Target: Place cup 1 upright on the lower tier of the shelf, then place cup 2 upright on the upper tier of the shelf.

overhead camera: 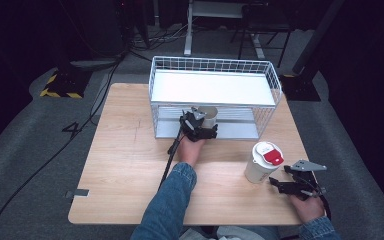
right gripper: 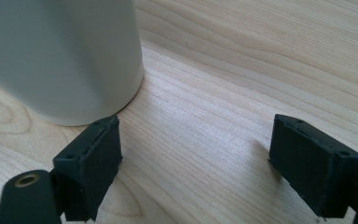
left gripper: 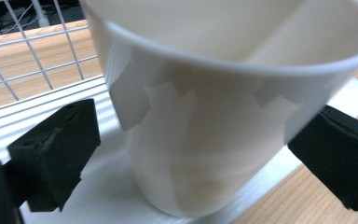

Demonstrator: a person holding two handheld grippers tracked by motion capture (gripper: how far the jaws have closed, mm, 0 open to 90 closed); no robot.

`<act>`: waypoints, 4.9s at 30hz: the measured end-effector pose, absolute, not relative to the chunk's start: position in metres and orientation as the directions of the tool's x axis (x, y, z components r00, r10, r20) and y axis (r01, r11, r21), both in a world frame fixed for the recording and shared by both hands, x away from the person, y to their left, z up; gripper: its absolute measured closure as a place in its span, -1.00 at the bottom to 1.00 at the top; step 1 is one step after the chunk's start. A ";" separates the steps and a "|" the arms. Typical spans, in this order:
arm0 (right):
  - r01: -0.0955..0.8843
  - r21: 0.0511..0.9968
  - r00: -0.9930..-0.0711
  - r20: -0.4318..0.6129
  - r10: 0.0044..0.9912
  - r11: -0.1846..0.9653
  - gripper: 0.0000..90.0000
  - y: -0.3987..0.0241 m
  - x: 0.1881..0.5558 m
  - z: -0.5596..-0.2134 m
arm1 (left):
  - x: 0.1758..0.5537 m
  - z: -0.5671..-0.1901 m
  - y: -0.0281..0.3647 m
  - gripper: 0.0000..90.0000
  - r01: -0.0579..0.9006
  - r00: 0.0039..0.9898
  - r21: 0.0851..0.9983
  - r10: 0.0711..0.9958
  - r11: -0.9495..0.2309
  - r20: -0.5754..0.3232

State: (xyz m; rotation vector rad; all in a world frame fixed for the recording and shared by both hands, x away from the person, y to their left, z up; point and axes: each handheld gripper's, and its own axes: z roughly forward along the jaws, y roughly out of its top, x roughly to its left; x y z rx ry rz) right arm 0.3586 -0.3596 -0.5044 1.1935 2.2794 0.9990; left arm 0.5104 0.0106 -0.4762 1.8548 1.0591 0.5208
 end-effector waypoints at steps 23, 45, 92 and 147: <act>0.554 0.737 -0.568 -0.006 0.823 0.387 -0.62 -0.360 0.359 -0.504 | 0.432 -0.430 0.055 -0.97 0.370 0.611 0.901 0.790 -0.227 -0.052; 0.553 0.737 -0.567 -0.007 0.823 0.387 -0.62 -0.360 0.359 -0.504 | 0.364 -0.424 0.117 -0.91 0.380 0.669 0.874 0.743 -0.302 -0.034; 0.555 0.736 -0.567 -0.006 0.823 0.387 -0.62 -0.360 0.359 -0.504 | 0.321 -0.500 0.168 -0.87 0.614 0.643 0.638 0.763 -0.464 -0.064; 0.427 0.833 -0.675 0.033 0.737 0.353 -1.00 -0.349 0.335 -0.465 | 0.329 -0.506 0.170 -0.99 0.583 0.641 0.664 0.767 -0.469 -0.021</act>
